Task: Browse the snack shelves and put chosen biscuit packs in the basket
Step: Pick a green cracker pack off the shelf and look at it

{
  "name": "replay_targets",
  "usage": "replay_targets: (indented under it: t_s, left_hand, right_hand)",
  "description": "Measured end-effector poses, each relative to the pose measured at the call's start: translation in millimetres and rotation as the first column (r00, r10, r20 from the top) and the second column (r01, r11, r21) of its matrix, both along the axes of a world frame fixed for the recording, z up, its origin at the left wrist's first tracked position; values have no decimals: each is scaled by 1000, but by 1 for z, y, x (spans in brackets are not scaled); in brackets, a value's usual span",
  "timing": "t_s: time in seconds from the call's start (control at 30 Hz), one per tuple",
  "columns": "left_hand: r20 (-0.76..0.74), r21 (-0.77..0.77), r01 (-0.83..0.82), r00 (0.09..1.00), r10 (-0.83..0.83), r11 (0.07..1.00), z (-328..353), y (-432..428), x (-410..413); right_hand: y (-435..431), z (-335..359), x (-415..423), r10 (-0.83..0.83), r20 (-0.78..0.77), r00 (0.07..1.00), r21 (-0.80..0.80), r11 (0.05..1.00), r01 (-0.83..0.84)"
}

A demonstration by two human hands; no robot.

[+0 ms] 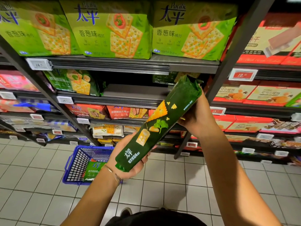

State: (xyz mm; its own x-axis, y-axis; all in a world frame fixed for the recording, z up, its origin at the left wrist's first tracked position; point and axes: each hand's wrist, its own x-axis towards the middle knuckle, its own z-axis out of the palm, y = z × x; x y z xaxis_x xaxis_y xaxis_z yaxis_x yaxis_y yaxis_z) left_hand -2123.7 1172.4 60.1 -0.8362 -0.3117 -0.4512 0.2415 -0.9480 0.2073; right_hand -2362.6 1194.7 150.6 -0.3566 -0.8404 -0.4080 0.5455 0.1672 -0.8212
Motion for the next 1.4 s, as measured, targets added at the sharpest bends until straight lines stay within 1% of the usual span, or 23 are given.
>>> replay_targets:
  t_s: [0.03, 0.07, 0.13, 0.23, 0.3, 0.33, 0.4, 0.47, 0.57, 0.63, 0.7, 0.77, 0.83, 0.87, 0.97, 1.0, 1.07, 1.1, 1.17, 1.23, 1.27, 1.33, 1.4]
  left_hand:
    - [74, -66, -16, 997, 21, 998, 0, -1, 0]
    - [118, -75, -9, 993, 18, 997, 2, -3, 1]
    - [157, -93, -43, 986, 57, 995, 4, -7, 4]
    - [211, -183, -118, 965, 156, 976, 8, -13, 3]
    - [243, -239, -160, 945, 218, 958, 11, -15, 0]
    - [271, -266, -176, 930, 249, 948, 12, -17, 0]
    - [327, -332, -187, 897, 299, 924, 14, -19, 0]
    - [353, -386, -180, 877, 326, 905, 15, -19, 1]
    - [360, -481, -174, 855, 375, 859, 14, -23, 7]
    - [353, -632, -154, 815, 459, 759, 14, -28, 10]
    - [343, -786, -87, 763, 548, 612, 16, -34, 13]
    - [329, -888, 22, 731, 598, 460, 22, -42, 13]
    - [299, -945, 129, 713, 634, 300, 25, -53, 13]
    - [290, -953, 151, 703, 649, 262, 26, -57, 13]
    - [274, -958, 129, 670, 690, 255, 32, -70, 9]
    - [237, -970, 132, 678, 695, 202, 35, -76, 6]
    - [142, -989, 126, 742, 656, 71, 31, -94, 1]
    - [126, -991, 118, 751, 648, 56, 25, -105, 0]
    - [128, -991, 117, 721, 681, 63, 14, -127, -5]
    - [188, -982, 153, 675, 713, 115, 1, -141, -15]
    - [217, -976, 174, 664, 715, 134, -4, -147, -20]
    - [244, -967, 213, 645, 724, 137, -15, -157, -33]
    - [274, -961, 196, 626, 730, 193, -20, -170, -47]
  right_hand:
    - [2, -1, -4, 13, 10, 1000, -22, 1000, -13]
    - [4, -3, -9, 17, 25, 1000, -49, 999, -16]
    - [7, -4, -17, 44, 79, 996, -112, 993, -35]
    - [9, -3, -28, 114, 183, 976, -196, 978, -78]
    - [12, -5, -37, 150, 235, 960, -209, 973, -100]
    - [15, -8, -41, 174, 236, 956, -211, 970, -124]
    - [23, -17, -52, 231, 185, 955, -213, 958, -190]
    - [29, -27, -62, 293, 63, 954, -214, 938, -273]
    - [34, -38, -78, 395, -100, 913, -237, 882, -407]
    - [33, -44, -89, 440, -155, 885, -236, 853, -465]
    - [29, -52, -94, 452, -220, 864, -219, 841, -495]
    - [21, -60, -91, 391, -289, 874, -226, 859, -459]
    - [10, -69, -84, 258, -365, 895, -237, 904, -357]
    - [5, -72, -80, 185, -391, 901, -255, 919, -299]
    - [-12, -78, -75, -5, -459, 889, -358, 916, -180]
    - [-17, -76, -74, -45, -465, 884, -377, 914, -152]
    - [-28, -76, -72, -97, -447, 889, -390, 916, -96]
    - [-34, -78, -73, -114, -429, 896, -370, 927, -59]
    - [-50, -80, -74, -142, -415, 899, -270, 962, 28]
    - [-64, -83, -72, -157, -404, 901, -131, 985, 113]
    - [-70, -85, -70, -162, -398, 903, -54, 987, 153]
    - [-80, -94, -72, -135, -429, 893, 90, 977, 191]
    - [-86, -97, -76, -96, -433, 896, 213, 955, 205]
